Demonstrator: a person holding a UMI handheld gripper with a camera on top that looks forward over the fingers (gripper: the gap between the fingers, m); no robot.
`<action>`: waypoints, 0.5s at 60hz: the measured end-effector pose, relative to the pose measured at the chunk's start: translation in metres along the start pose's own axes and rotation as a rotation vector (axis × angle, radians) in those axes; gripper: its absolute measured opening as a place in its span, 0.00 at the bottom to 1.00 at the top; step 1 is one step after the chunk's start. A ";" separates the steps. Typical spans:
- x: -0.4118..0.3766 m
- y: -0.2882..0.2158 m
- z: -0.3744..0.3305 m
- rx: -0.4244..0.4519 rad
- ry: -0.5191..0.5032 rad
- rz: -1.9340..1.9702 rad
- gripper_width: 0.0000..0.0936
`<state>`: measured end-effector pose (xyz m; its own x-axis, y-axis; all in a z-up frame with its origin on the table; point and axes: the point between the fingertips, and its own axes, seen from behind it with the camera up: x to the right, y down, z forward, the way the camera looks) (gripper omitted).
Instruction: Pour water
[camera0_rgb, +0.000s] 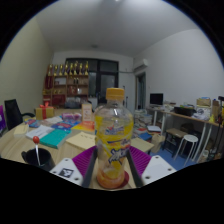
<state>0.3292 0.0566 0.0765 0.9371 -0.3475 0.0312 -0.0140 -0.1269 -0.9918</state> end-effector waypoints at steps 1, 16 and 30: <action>0.001 0.002 -0.002 -0.014 0.006 -0.004 0.74; -0.007 -0.017 -0.102 -0.023 0.007 0.019 0.89; -0.040 -0.034 -0.267 0.023 0.013 0.086 0.89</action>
<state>0.1986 -0.1733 0.1424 0.9283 -0.3682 -0.0524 -0.0857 -0.0748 -0.9935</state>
